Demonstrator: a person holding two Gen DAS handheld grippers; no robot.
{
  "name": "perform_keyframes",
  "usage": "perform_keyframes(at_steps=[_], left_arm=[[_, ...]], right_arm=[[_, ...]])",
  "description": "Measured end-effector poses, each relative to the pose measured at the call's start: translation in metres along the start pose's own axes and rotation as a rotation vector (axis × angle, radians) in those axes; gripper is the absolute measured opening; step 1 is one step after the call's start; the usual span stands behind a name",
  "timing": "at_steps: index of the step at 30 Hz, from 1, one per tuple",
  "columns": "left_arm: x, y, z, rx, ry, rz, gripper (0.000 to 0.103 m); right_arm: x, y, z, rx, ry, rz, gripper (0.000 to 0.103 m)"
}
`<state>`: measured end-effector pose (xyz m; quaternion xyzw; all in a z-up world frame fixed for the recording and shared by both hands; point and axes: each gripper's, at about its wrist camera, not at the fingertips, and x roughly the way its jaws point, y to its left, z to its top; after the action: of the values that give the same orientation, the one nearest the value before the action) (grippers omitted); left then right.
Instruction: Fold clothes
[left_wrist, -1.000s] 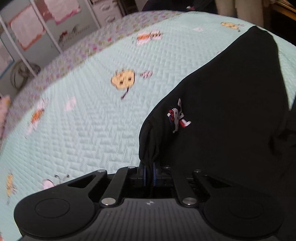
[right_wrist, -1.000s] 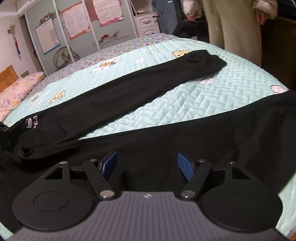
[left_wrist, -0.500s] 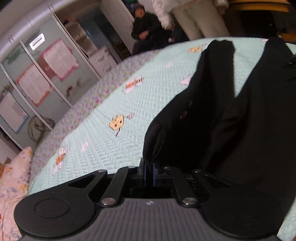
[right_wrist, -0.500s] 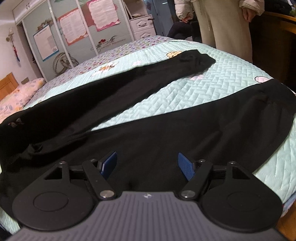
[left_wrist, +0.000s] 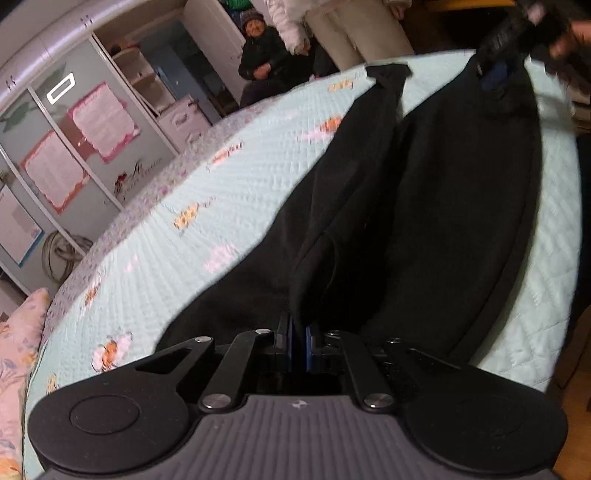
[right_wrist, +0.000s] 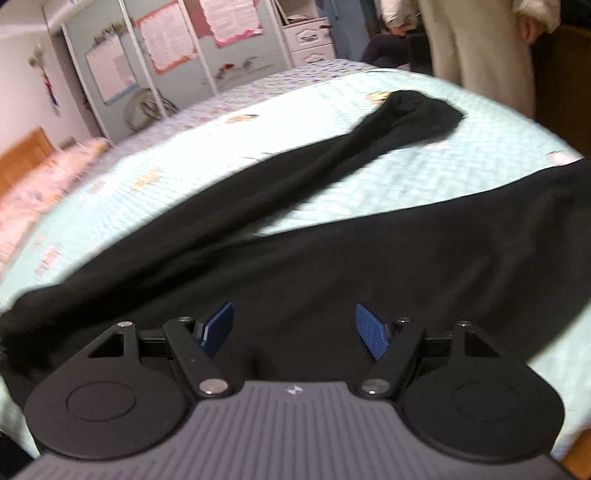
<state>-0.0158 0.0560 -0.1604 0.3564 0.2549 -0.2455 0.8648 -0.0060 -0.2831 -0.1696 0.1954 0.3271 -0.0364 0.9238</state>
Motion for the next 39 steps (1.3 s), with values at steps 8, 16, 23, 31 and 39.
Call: perform_keyframes(at_steps=[8,16,23,31,39], left_arm=[[0.01,-0.016,-0.007,0.076,0.057,-0.02,0.007],[0.004,-0.025,-0.006,0.054,0.038,0.092,0.007],[-0.007,-0.001,0.004,-0.038,-0.023,0.172,0.006],[-0.019,0.008,0.008,-0.055,-0.069,0.184,0.006],[-0.022,0.013,0.011,-0.08,-0.087,0.184,0.006]], right_arm=[[0.007,0.016,0.014,0.048,-0.001,0.064,0.075],[0.006,0.068,0.003,-0.154,0.052,0.257,0.075],[0.022,0.143,-0.012,-0.436,0.049,0.32,0.075],[0.03,0.227,-0.06,-1.216,-0.194,0.287,0.074],[0.06,0.242,-0.052,-1.346,-0.203,0.236,0.033]])
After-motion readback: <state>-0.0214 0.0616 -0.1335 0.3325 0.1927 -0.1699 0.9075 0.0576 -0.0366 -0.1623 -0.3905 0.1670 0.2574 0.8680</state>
